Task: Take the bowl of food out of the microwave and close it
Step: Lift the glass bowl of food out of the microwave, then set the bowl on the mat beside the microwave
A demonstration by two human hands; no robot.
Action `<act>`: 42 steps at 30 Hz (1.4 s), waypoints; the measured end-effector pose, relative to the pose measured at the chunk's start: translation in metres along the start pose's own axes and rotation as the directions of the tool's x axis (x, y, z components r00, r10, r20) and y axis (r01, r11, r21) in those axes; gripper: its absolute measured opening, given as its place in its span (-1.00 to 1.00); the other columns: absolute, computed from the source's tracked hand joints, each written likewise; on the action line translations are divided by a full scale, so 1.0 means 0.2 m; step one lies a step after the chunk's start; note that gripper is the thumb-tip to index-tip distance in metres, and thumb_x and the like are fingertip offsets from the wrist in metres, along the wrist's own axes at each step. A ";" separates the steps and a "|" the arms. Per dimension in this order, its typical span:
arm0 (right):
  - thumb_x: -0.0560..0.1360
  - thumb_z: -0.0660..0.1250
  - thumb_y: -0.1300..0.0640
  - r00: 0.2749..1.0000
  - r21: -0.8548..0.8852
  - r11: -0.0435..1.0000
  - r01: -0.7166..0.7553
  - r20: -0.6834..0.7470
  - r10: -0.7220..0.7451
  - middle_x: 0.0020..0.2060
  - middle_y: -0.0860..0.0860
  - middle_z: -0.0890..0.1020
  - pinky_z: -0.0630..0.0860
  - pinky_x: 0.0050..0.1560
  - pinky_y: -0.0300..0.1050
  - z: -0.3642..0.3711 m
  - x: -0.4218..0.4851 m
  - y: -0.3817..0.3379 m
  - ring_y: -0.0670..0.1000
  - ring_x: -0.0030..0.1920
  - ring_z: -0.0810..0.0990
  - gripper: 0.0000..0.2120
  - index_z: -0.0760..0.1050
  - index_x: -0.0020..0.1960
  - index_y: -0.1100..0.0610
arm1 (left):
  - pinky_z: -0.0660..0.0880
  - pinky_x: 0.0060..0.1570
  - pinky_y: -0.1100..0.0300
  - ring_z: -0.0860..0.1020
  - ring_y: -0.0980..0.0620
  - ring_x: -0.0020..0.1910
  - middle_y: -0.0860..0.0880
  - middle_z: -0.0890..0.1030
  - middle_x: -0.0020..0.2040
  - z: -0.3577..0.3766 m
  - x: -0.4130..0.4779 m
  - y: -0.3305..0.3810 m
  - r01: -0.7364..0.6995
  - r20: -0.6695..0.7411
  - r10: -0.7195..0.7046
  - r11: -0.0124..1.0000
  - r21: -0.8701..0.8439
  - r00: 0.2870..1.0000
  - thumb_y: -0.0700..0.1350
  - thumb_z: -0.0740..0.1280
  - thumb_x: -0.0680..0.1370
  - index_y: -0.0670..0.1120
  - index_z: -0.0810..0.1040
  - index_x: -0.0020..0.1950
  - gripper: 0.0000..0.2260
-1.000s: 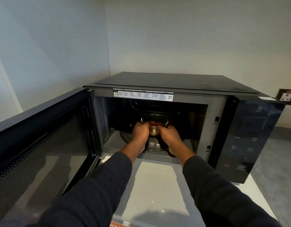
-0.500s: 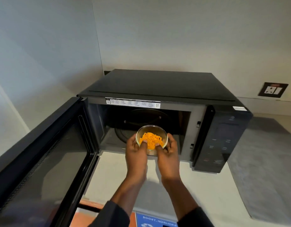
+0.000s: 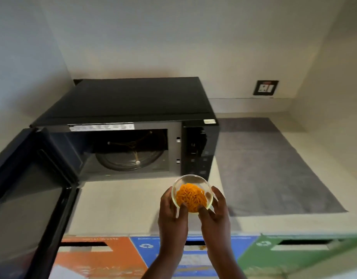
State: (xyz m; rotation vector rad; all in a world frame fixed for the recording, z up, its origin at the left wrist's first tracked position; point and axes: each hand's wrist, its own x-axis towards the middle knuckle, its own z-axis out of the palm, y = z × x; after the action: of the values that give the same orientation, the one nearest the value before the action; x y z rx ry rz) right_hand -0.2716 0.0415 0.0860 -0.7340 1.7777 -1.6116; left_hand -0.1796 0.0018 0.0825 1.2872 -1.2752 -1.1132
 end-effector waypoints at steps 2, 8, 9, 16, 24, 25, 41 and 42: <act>0.52 0.43 0.24 0.998 -0.022 1.000 -0.009 -0.067 0.007 0.25 -0.05 0.65 0.61 0.21 0.20 -0.13 0.06 0.00 0.04 0.22 0.66 -0.42 0.39 0.39 -0.23 | 0.51 0.28 0.05 0.51 0.17 0.30 0.16 0.56 0.30 0.14 -0.01 0.02 0.019 0.079 -0.019 1.000 0.010 0.997 -0.12 0.38 0.58 0.14 0.41 0.42 -0.56; 0.50 0.40 0.26 0.974 -0.063 0.998 -0.028 -0.225 0.013 0.10 -0.11 0.67 0.61 0.16 0.14 -0.44 0.35 0.02 0.06 0.13 0.69 -0.41 0.38 0.42 -0.18 | 0.51 0.25 -0.01 0.54 0.02 0.25 0.03 0.55 0.28 0.56 0.03 0.11 0.108 0.268 -0.128 0.990 0.086 0.955 -0.09 0.39 0.54 0.14 0.37 0.49 -0.47; 0.50 0.39 0.28 0.971 -0.065 0.998 -0.027 -0.238 0.011 0.11 -0.11 0.66 0.59 0.16 0.07 -0.46 0.40 0.03 0.05 0.16 0.67 -0.41 0.39 0.43 -0.15 | 0.51 0.23 -0.01 0.55 0.01 0.22 0.04 0.57 0.25 0.61 0.05 0.12 0.123 0.294 -0.146 0.988 0.096 0.944 -0.09 0.38 0.52 0.14 0.40 0.45 -0.50; 0.47 0.36 0.27 0.954 -0.073 0.994 -0.075 -0.296 0.050 0.25 0.01 0.64 0.54 0.30 0.21 -0.63 0.64 0.08 0.11 0.25 0.62 -0.38 0.37 0.46 -0.13 | 0.54 0.17 0.02 0.60 -0.04 0.16 0.01 0.66 0.15 0.89 0.12 0.15 0.075 0.472 -0.121 0.991 0.114 0.873 -0.18 0.26 0.46 0.11 0.51 0.29 -0.58; 0.52 0.33 0.19 0.945 -0.114 0.990 -0.084 -0.326 0.042 0.32 0.09 0.60 0.51 0.33 0.21 -0.71 0.75 0.12 0.17 0.30 0.58 -0.38 0.28 0.54 -0.07 | 0.50 0.27 0.09 0.56 0.02 0.21 -0.04 0.62 0.21 1.05 0.14 0.13 0.094 0.508 -0.083 0.996 0.004 0.858 -0.26 0.33 0.57 0.09 0.48 0.26 -0.66; 0.54 0.33 0.18 0.942 -0.121 0.989 -0.089 -0.334 0.044 0.32 0.09 0.60 0.51 0.33 0.20 -0.72 0.75 0.15 0.18 0.29 0.58 -0.38 0.27 0.55 -0.08 | 0.49 0.29 0.08 0.55 0.01 0.23 -0.05 0.61 0.23 1.07 0.13 0.11 0.102 0.516 -0.088 0.995 0.001 0.852 -0.26 0.32 0.57 0.07 0.48 0.29 -0.65; 0.69 0.17 0.08 0.928 -0.272 0.956 -0.106 -0.372 -0.003 0.45 0.20 0.50 0.43 0.33 0.11 -0.75 0.84 0.19 0.29 0.40 0.50 -0.43 0.07 0.65 0.02 | 0.42 -0.32 0.58 0.43 0.32 -0.04 0.06 0.39 0.23 1.17 0.17 0.08 0.180 0.729 -0.193 0.979 0.096 0.657 -0.44 0.16 0.55 -0.04 0.01 0.61 -0.30; 0.69 0.16 0.08 0.930 -0.277 0.955 -0.108 -0.368 -0.002 0.46 0.21 0.49 0.43 0.34 0.13 -0.75 0.84 0.18 0.30 0.40 0.49 -0.43 0.06 0.65 0.01 | 0.41 -0.33 0.59 0.44 0.29 -0.01 0.05 0.37 0.25 1.18 0.18 0.09 0.175 0.736 -0.204 0.977 0.118 0.645 -0.44 0.16 0.55 -0.03 -0.01 0.62 -0.28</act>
State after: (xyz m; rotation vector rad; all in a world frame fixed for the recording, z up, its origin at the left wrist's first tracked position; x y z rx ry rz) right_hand -0.4952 0.0154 0.0455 -0.5289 2.3215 -1.5386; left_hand -0.4139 -0.0412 0.0749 1.0133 -1.7796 -1.9102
